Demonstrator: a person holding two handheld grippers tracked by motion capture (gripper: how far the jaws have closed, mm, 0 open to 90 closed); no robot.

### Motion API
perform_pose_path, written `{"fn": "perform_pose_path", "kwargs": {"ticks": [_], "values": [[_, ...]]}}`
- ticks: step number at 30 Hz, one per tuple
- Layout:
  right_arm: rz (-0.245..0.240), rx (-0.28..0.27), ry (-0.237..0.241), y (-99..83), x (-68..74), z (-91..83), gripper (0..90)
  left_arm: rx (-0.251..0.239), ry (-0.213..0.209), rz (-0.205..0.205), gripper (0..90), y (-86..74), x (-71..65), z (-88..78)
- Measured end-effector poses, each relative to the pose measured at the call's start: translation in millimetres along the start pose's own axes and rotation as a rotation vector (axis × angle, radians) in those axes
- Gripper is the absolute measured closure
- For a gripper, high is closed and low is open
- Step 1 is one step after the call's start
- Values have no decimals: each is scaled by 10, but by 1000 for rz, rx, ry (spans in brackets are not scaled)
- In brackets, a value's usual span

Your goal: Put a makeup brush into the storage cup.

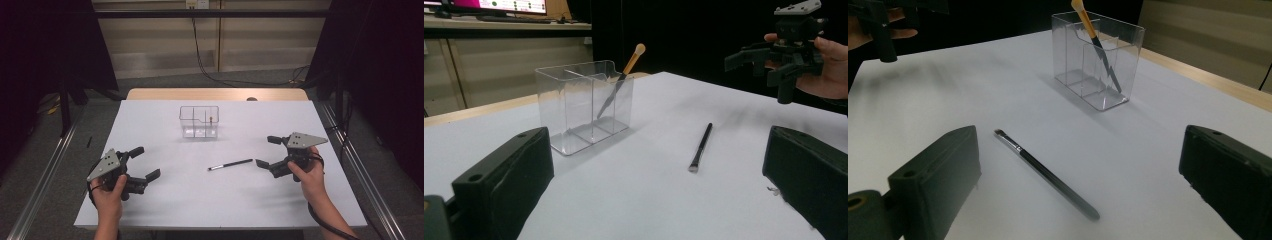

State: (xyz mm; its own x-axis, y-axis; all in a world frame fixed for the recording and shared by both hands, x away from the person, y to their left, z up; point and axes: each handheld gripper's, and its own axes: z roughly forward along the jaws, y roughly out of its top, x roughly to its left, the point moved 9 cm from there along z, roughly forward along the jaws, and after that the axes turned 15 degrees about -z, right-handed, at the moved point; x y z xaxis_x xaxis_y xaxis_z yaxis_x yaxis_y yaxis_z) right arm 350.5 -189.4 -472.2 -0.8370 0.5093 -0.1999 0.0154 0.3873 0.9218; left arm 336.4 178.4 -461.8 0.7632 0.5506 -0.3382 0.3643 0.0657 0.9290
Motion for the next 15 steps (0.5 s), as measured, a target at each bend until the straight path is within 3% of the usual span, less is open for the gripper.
{"fn": "perform_pose_path", "kwargs": {"ticks": [15], "values": [[-5,9,9,125,-77,241,21,3,-2,3,0,0,8,8]]}}
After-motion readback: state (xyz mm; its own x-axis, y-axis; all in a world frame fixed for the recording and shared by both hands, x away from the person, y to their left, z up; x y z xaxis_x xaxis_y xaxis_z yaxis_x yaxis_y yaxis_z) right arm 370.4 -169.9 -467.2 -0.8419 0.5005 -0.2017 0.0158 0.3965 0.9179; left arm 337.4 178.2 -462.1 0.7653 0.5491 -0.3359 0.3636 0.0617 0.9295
